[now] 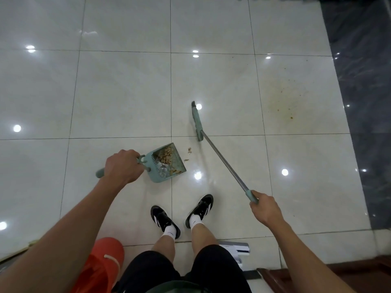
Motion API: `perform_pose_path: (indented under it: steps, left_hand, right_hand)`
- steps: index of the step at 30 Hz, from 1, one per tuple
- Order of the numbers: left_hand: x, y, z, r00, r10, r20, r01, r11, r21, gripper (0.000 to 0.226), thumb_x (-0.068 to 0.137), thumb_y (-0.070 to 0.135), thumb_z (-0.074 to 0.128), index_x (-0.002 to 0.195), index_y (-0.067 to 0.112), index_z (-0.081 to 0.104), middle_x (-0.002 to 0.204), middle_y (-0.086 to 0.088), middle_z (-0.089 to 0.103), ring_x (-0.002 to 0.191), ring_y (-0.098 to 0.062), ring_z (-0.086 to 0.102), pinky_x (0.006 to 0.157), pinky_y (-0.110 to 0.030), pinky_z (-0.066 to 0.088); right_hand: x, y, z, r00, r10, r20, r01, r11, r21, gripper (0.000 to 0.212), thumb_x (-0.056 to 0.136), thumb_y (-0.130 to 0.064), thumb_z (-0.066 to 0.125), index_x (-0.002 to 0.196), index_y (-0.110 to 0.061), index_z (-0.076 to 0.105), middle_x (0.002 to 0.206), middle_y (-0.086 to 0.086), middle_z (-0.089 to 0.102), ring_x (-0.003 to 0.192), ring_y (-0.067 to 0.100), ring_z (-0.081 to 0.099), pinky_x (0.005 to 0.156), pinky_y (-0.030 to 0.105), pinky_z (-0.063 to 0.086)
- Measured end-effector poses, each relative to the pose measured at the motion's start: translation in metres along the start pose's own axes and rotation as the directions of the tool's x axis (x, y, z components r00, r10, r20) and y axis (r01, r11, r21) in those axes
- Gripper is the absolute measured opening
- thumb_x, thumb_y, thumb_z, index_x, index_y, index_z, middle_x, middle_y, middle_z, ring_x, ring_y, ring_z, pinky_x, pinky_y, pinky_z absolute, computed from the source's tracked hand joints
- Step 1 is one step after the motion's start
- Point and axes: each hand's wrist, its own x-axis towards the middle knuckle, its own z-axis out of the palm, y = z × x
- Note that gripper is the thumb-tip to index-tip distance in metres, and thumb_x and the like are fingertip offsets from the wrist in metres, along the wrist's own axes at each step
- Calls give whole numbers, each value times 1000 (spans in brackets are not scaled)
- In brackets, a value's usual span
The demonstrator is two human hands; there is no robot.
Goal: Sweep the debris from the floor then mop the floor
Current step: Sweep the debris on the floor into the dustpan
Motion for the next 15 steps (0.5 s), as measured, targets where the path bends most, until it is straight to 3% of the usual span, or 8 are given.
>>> perform_pose_path:
  steps: [3,9,15]
  left_hand:
    - [3,3,2,1000,8,1,-8,1000,11,22,80,29,56,97,28,72,65,7,57,55,-12,51,55,-27,41]
    - [10,-3,4,1000,-8,-1,8,1000,-5,23,78,30,56,94,27,72,64,7,54,54,-13,49,57,-29,41]
    - [11,-13,12,1000,7,9,-7,1000,20,21,81,28,55,95,27,69,64,8,52,54,-11,47,55,-28,38]
  right_hand:
    - [5,-3,3,1000,-3,6,4,998,-68,50,94,-14,53,143,-26,50,116,7,66,90,25,63,75,28,51]
    - [5,-20,16,994,39,101,-20,983,-181,57,94,-9,49,149,-23,41,124,9,61,99,25,63,77,28,52]
    - [-23,-47,54,971,50,233,-13,987,-159,53,85,-3,45,134,-19,55,105,8,60,80,21,55,68,26,47]
